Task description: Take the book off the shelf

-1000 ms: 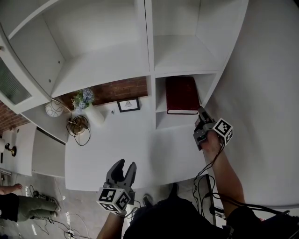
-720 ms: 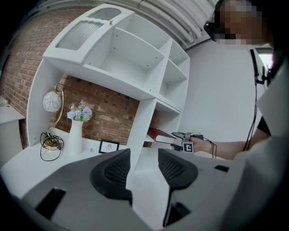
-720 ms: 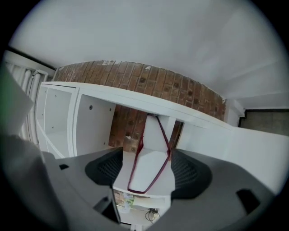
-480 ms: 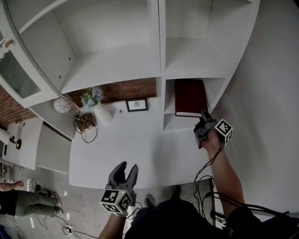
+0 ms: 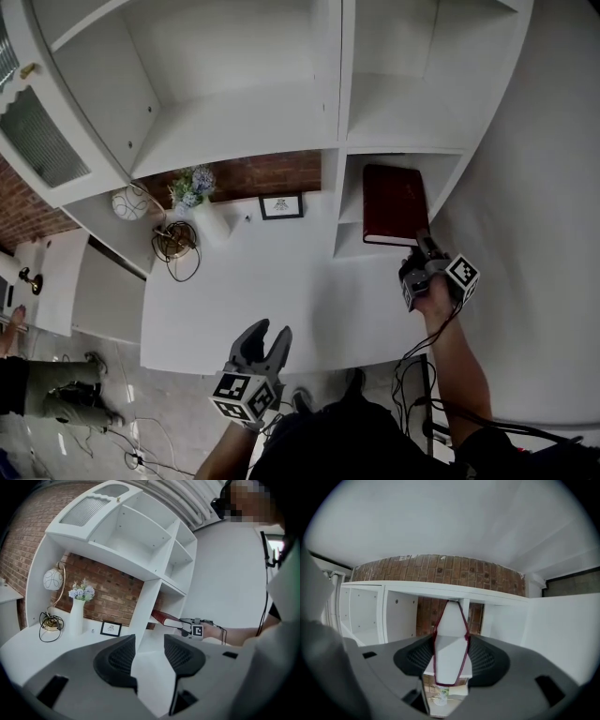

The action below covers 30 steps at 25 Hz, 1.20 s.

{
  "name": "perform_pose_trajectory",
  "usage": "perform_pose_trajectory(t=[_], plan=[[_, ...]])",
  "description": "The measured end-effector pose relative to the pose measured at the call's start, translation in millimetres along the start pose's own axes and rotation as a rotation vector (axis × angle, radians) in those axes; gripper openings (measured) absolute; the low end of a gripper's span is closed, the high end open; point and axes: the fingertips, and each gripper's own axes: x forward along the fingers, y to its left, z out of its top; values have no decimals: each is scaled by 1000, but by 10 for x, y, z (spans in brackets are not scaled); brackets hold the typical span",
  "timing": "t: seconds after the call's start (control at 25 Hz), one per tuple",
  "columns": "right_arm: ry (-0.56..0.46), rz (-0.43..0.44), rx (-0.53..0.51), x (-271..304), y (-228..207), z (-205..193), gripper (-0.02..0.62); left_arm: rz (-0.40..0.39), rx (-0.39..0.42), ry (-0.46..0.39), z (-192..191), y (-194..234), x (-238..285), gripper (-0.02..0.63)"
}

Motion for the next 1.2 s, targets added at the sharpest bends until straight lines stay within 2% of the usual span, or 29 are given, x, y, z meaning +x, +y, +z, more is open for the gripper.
perform_pose_trajectory(t=[0.28,0.68,0.96,1.2], plan=[[-13,65,27,-447,84,-222,218,-62,-12,20,-93,-13,-46,187],[-15,110,55,-999,88,-692,218,-149,-5,55,-221,29,-218,186],[-44,96,57,-1366,-109,-842,218,-183,-7,93,-350,143,-274,186],[-26,48,83,-1564,-490,-845,218,-181,-17,134,-524,61,-147,184]])
